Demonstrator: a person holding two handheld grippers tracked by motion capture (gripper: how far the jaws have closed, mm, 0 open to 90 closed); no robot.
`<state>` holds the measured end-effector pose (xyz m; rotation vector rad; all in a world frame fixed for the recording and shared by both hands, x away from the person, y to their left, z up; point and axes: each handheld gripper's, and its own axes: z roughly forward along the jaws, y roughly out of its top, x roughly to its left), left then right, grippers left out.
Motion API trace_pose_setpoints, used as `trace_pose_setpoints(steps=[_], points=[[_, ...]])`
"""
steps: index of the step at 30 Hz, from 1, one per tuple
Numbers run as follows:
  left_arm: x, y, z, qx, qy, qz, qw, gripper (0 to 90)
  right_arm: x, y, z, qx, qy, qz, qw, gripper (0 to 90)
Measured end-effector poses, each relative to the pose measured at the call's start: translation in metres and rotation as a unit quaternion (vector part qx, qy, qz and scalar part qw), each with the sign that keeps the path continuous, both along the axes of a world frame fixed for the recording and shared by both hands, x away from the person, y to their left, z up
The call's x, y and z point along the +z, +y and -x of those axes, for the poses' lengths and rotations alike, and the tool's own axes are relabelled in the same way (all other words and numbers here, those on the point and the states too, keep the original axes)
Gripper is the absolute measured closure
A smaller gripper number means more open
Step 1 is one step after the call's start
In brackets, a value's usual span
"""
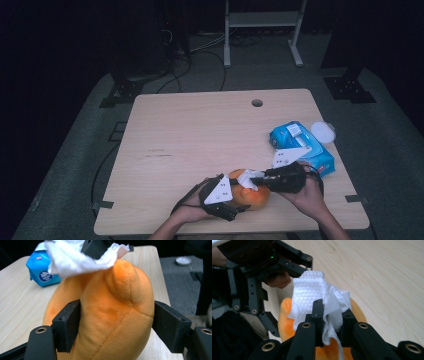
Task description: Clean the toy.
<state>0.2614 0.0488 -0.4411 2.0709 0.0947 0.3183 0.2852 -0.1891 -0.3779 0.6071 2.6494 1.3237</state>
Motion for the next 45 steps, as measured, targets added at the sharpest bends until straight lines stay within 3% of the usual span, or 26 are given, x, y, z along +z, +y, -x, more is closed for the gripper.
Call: trace_pose_setpoints(steps=[4, 9, 12, 14, 17, 23, 27, 29, 32, 35, 39, 42, 45], points=[[0.001, 0.001, -0.001, 0.005, 0.003, 0.005, 1.0000, 27.3, -0.003, -0.006, -0.005, -0.004, 0.008, -0.006, 0.9999, 77.8], [0.000, 0.000, -0.002, 0.000, 0.003, 0.006, 1.0000, 27.5, -0.010, -0.026, -0.015, -0.042, 0.025, -0.005, 0.9988, 77.8], [-0.001, -0.004, -0.002, 0.000, 0.003, 0.008, 1.0000, 27.5, -0.009, -0.021, -0.014, -0.037, 0.025, -0.011, 0.9989, 77.9], [-0.001, -0.004, -0.002, -0.001, 0.001, 0.006, 1.0000, 27.5, -0.006, -0.012, -0.010, -0.018, 0.022, -0.013, 0.9995, 77.9], [-0.001, 0.000, -0.003, 0.004, 0.003, 0.008, 1.0000, 28.4, -0.003, -0.007, -0.009, -0.013, 0.010, -0.004, 0.9999, 77.8], [-0.001, 0.005, -0.008, 0.010, 0.024, 0.024, 0.9994, 31.0, -0.013, -0.027, -0.019, -0.038, 0.037, -0.023, 0.9983, 77.9], [-0.002, 0.011, -0.013, 0.017, 0.040, 0.034, 0.9985, 31.3, -0.014, -0.038, -0.021, -0.055, 0.042, -0.022, 0.9974, 77.9], [-0.002, 0.012, -0.016, 0.026, 0.042, 0.039, 0.9980, 31.5, -0.012, -0.039, -0.020, -0.052, 0.045, -0.040, 0.9969, 77.9], [-0.001, 0.015, -0.018, 0.033, 0.048, 0.042, 0.9974, 31.7, -0.002, -0.026, -0.012, -0.025, 0.024, -0.036, 0.9987, 77.9], [-0.001, 0.019, -0.021, 0.036, 0.056, 0.049, 0.9966, 31.8, 0.000, -0.020, -0.010, -0.021, 0.007, -0.015, 0.9996, 77.9], [-0.002, 0.023, -0.024, 0.035, 0.064, 0.055, 0.9958, 31.9, -0.010, -0.039, -0.021, -0.055, 0.028, -0.032, 0.9976, 77.9], [-0.002, 0.027, -0.027, 0.036, 0.073, 0.060, 0.9949, 31.9, -0.017, -0.052, -0.026, -0.080, 0.035, -0.021, 0.9960, 77.9], [-0.004, 0.029, -0.030, 0.042, 0.086, 0.069, 0.9930, 31.9, -0.023, -0.051, -0.028, -0.075, 0.050, -0.034, 0.9953, 77.9]])
